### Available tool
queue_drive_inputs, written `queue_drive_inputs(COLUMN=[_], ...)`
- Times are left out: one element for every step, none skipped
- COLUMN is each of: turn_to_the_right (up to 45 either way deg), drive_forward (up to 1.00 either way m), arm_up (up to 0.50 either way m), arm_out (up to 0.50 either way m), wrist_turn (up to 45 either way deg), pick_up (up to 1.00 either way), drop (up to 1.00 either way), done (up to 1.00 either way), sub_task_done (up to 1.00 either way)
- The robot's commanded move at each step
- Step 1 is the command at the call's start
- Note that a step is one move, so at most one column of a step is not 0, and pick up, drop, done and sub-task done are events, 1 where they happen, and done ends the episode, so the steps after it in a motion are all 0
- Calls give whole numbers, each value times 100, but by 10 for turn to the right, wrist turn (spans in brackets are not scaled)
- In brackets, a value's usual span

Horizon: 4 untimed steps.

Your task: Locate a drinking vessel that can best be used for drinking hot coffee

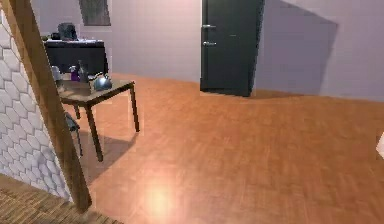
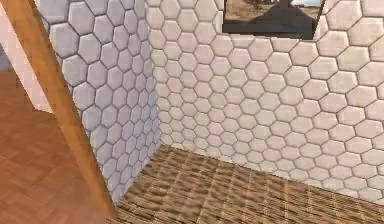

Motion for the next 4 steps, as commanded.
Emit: queue_drive_inputs(turn_to_the_right=[0,0,-60,0], drive_forward=[100,100,0,55], arm_up=[0,0,0,0], arm_out=[0,0,0,0], wrist_turn=[0,0,0,0], pick_up=[0,0,0,0], drop=[0,0,0,0], done=[0,0,0,0], sub_task_done=[0,0,0,0])
